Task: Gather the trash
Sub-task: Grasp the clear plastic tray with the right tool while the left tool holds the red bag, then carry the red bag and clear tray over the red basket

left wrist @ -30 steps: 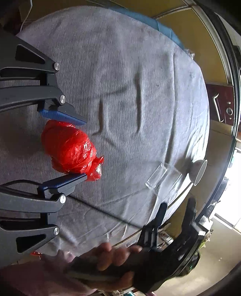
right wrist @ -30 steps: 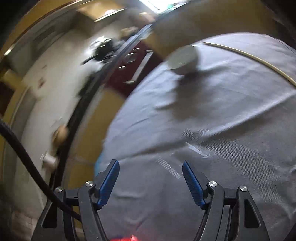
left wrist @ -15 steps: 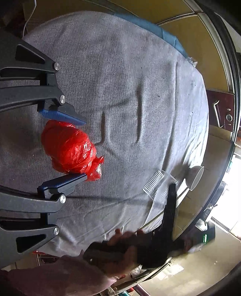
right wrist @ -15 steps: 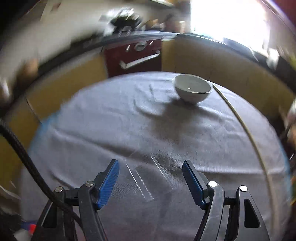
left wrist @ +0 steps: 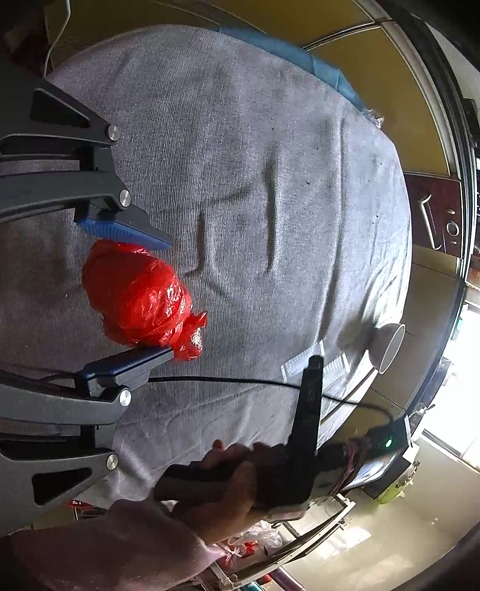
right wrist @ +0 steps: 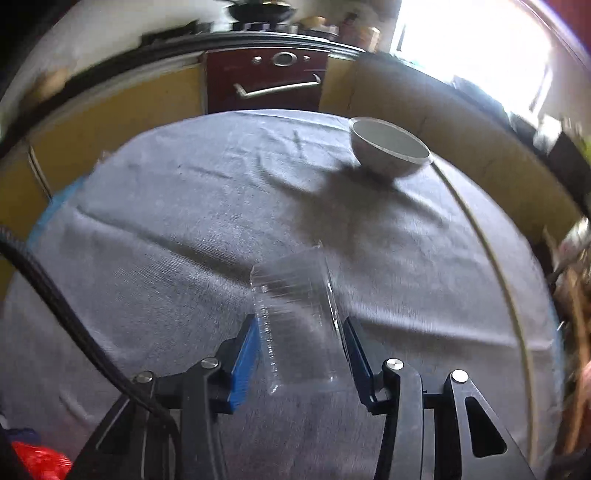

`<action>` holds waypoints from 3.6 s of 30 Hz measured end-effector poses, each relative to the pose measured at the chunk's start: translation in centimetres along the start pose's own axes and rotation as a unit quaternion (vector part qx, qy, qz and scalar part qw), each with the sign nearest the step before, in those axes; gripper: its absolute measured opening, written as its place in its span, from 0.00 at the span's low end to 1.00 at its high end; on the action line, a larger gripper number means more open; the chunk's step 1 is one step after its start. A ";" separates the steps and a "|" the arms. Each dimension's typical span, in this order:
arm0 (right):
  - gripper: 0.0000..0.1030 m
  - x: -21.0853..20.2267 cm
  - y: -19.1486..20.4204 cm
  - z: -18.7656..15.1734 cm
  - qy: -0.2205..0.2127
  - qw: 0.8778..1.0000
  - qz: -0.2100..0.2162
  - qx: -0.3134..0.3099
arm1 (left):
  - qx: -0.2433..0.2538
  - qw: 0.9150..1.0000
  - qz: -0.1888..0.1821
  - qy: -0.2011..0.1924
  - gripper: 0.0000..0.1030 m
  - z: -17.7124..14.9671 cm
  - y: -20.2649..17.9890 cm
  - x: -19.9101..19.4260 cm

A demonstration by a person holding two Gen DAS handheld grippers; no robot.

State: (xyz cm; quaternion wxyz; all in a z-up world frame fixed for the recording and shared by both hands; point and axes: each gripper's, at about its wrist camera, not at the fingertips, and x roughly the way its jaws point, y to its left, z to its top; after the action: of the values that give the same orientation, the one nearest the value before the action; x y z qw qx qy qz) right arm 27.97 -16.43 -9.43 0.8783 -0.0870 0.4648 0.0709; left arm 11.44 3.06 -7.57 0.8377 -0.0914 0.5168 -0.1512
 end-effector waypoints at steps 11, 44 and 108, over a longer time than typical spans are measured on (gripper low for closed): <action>0.46 -6.9 -6.2 -7.6 -0.012 0.972 0.129 0.196 | 0.062 0.995 0.055 -0.049 0.53 -1.3 -4.4 -3.7; 0.47 -29.5 -14.3 -34.0 -0.158 0.888 0.221 0.372 | 0.294 0.948 0.081 -0.086 0.53 -12.2 -23.4 -8.4; 0.47 -33.3 -17.5 -51.0 -0.109 0.903 -0.024 0.414 | 0.397 0.916 -0.054 -0.031 0.53 -21.9 -36.1 -1.0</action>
State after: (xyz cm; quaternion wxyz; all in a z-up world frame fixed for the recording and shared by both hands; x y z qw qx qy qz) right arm -28.03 -46.06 -8.50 0.8816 0.2819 0.3518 -0.1399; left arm -14.28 -30.39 -5.37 0.8109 0.2164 0.3825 -0.3863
